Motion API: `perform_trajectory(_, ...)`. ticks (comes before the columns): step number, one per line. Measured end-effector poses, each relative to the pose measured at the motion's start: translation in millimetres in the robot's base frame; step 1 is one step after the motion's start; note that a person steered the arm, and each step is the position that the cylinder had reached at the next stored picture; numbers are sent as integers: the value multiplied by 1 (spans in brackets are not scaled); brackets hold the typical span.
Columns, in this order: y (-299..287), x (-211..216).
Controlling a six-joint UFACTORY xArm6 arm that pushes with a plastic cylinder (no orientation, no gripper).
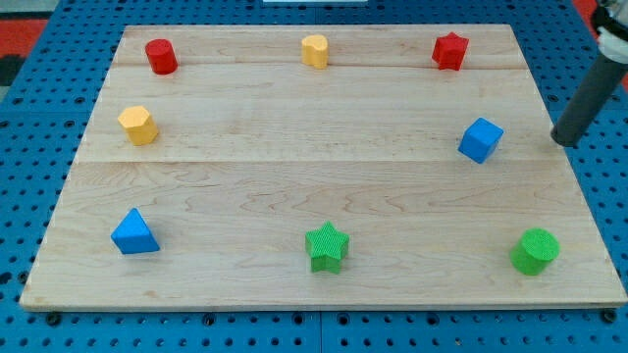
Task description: Move the green circle up a bit
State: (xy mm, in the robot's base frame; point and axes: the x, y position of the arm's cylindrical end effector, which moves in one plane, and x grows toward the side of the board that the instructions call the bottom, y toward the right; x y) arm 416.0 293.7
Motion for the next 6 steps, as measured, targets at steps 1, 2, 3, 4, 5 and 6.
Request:
perform_trajectory(1,28,47)
perform_trajectory(2,32,114)
perform_trajectory(3,2,162)
perform_trajectory(4,-69,178)
perform_trajectory(5,-168,170)
perform_trajectory(6,-173,155)
